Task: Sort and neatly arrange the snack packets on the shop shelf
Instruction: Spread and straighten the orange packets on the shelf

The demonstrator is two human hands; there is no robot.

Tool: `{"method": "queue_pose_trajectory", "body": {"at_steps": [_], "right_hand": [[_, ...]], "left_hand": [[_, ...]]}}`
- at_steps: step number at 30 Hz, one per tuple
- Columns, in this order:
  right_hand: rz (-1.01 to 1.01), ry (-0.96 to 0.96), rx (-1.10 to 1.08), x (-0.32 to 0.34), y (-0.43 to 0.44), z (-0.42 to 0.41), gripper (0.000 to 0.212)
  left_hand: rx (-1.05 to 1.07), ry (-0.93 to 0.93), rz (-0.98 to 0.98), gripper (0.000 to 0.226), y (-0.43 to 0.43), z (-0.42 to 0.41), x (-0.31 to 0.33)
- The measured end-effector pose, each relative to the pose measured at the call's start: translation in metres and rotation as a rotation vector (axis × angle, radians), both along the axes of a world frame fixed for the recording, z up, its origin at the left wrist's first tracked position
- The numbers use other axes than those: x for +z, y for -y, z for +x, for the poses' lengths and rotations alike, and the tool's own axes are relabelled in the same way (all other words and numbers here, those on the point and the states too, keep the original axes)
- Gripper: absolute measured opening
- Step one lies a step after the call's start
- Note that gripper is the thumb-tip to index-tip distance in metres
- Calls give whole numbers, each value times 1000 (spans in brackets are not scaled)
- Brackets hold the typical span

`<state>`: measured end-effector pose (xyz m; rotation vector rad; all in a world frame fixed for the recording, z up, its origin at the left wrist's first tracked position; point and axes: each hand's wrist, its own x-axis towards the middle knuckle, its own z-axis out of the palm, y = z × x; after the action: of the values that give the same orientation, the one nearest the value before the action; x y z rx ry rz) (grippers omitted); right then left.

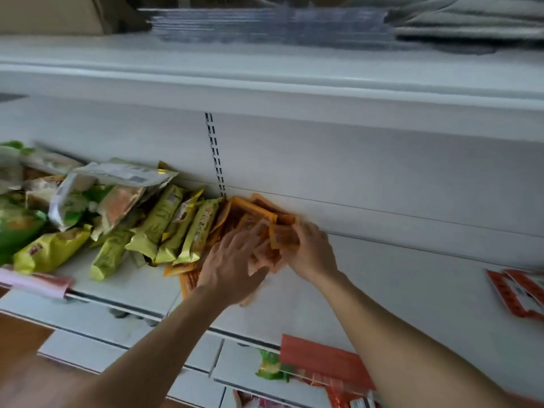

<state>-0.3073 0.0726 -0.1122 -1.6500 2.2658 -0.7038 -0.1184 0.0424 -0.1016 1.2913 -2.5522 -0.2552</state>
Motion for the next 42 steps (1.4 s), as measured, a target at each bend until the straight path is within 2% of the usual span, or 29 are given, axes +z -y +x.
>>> {"method": "queue_pose_trajectory", "body": {"at_steps": [2,6,9,11,13,18,21,23,25,27,29,31,33,35,38,42], "right_hand": [[-40,-9,-37,-3,17,18,66],[-47,41,-137,-11,39,31,97],[-64,58,-178,-18,47,31,103],[-18,5,-200,-19,53,28,93],[8,-55,-209,-18,56,23,74],[-36,-69,-219,-31,41,23,43],[-63,-126,-215,-32,28,22,36],[-110,-172,-213,-32,17,18,31],[-182,-182,-209,-34,4,15,29],[-207,-170,-195,-36,-5,13,32],[-186,-149,-163,-36,-8,13,39],[-141,-117,-112,-35,-6,17,55],[-73,-73,-21,-35,-2,22,78],[46,-130,54,-37,5,25,95],[113,-287,66,-42,7,25,94],[44,-315,23,-45,-11,23,82]], "left_hand": [[-45,-10,68,90,9,22,-12],[-86,-93,117,87,16,38,-35],[-23,-87,150,88,22,28,-43],[4,-118,120,90,25,21,-43],[-14,-147,0,90,29,18,-46],[-142,-111,-99,70,31,3,-53],[-223,-196,-121,56,31,-11,-52],[-277,-219,-90,51,33,-17,-50],[-302,-322,-33,46,35,-20,-49],[-257,-508,-40,43,36,-19,-47],[-155,-587,-180,43,37,-17,-48],[-56,-540,-233,51,39,-18,-48],[22,-372,-132,63,42,-21,-49],[64,-189,-35,69,47,-27,-52],[57,-55,-24,74,50,-31,-55],[-2,-24,1,76,46,-33,-56]]}}
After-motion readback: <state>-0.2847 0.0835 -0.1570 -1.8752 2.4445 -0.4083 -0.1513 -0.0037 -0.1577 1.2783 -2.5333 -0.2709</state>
